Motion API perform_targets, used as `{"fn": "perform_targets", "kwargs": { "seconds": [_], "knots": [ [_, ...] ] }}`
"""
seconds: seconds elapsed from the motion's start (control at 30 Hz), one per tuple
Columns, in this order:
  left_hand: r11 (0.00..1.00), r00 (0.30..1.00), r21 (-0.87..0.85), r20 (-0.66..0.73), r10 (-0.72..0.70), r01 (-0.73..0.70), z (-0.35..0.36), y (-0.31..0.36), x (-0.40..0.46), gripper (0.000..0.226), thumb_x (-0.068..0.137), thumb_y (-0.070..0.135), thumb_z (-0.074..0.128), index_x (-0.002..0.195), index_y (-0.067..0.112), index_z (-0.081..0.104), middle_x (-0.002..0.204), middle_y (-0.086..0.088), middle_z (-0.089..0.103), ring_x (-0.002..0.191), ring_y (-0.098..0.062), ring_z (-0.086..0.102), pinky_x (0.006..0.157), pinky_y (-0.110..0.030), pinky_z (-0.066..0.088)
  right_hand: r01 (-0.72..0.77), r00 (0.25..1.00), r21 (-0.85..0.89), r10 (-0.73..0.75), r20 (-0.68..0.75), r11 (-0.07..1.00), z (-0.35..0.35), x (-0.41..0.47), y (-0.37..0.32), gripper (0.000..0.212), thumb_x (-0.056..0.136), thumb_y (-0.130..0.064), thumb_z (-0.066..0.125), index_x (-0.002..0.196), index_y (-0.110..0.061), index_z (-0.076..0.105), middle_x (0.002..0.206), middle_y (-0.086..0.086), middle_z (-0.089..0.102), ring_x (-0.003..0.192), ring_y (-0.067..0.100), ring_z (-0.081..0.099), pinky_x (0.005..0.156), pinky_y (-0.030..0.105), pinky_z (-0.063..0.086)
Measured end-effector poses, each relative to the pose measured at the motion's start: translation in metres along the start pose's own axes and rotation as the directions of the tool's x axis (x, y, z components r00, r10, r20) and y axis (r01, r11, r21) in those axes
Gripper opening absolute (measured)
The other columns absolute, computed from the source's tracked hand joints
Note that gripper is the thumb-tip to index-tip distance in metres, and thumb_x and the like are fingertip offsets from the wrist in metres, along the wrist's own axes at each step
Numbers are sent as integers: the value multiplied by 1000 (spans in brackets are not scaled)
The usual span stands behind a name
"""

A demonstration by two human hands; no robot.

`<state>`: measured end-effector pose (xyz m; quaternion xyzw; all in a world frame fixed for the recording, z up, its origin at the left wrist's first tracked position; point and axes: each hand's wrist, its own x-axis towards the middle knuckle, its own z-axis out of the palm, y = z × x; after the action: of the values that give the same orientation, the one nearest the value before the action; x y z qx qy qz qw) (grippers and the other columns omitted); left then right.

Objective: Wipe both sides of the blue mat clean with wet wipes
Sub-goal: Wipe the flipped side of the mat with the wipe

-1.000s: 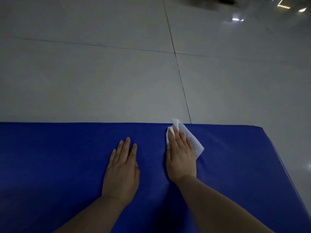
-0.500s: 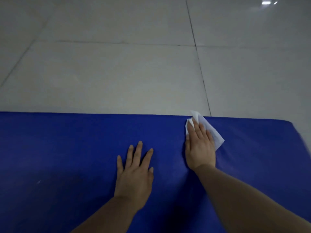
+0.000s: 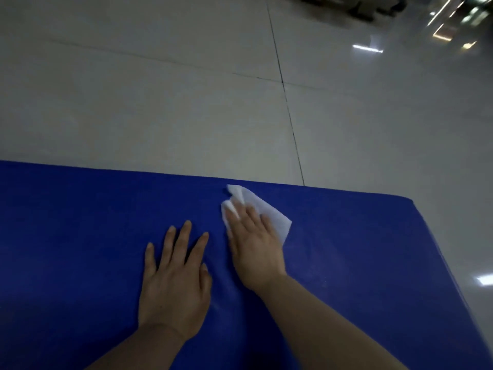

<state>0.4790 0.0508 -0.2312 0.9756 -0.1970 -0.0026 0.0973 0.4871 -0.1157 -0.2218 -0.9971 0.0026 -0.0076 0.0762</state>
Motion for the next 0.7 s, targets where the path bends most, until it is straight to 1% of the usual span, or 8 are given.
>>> {"fn": "perform_targets", "kwargs": {
  "seconds": [0.07, 0.2, 0.27, 0.33, 0.4, 0.5, 0.57, 0.7],
  "knots": [
    [1000, 1000, 8, -5, 3, -3, 0, 1, 0, 54, 89, 33, 30, 135, 18, 53, 148, -10, 41, 137, -28, 31, 108, -52, 18, -230, 972, -85, 225, -66, 969, -9, -2, 45, 49, 96, -22, 21, 143, -12, 31, 154, 10, 26, 143, 26, 24, 116, 41, 23],
    [999, 999, 47, -32, 23, -22, 4, -1, -1, 54, 89, 33, 30, 136, 17, 51, 149, -11, 41, 136, -30, 33, 108, -52, 18, -700, 714, -8, 700, -15, 714, -36, 0, 105, 53, 101, -22, 22, 152, -12, 11, 159, 7, 8, 144, 23, 15, 116, 36, 18],
    [998, 999, 62, -37, 26, -23, 5, -3, -1, 55, 89, 33, 30, 137, 18, 51, 149, -11, 40, 136, -30, 34, 107, -53, 19, -585, 811, -21, 585, -3, 811, -35, 13, 68, 49, 99, -19, 23, 148, -10, 21, 152, 11, 25, 133, 24, 34, 108, 36, 32],
    [999, 998, 46, -52, 23, -20, 4, -2, 0, 55, 88, 33, 30, 136, 18, 52, 149, -10, 40, 137, -30, 33, 107, -53, 20, -255, 967, 24, 255, 2, 967, -20, 9, 25, 51, 96, -23, 18, 143, -12, 33, 147, 8, 36, 130, 24, 41, 107, 38, 36],
    [999, 998, 33, -56, 17, -15, 1, 0, 1, 55, 87, 32, 31, 136, 18, 53, 149, -10, 40, 137, -29, 32, 107, -53, 20, -106, 994, 46, 106, 3, 993, -11, -3, 13, 55, 94, -26, 18, 144, -11, 37, 150, 7, 37, 135, 25, 39, 111, 43, 33],
    [999, 997, 35, -71, 22, -20, 2, 0, 3, 55, 87, 32, 31, 136, 18, 52, 149, -11, 40, 137, -29, 31, 108, -52, 18, -330, 943, -109, 323, -76, 938, -23, -5, 58, 53, 96, -16, 29, 148, -5, 24, 157, 12, 18, 143, 24, 24, 118, 35, 19],
    [999, 997, 35, -70, 25, -23, 3, 0, 3, 55, 88, 32, 30, 137, 18, 51, 149, -12, 40, 137, -29, 31, 109, -51, 17, -574, 819, -93, 571, -56, 814, -36, 2, 74, 54, 98, -14, 31, 150, -7, 16, 159, 8, 4, 146, 23, 8, 119, 34, 15],
    [1000, 997, 11, -69, 23, -22, 2, -1, 2, 55, 88, 31, 29, 136, 18, 53, 149, -12, 40, 138, -28, 29, 109, -50, 17, -306, 949, -87, 312, 54, 948, -23, 17, 4, 49, 96, -14, 35, 144, -7, 28, 154, 13, 14, 139, 29, 23, 111, 37, 27]
  ]
}}
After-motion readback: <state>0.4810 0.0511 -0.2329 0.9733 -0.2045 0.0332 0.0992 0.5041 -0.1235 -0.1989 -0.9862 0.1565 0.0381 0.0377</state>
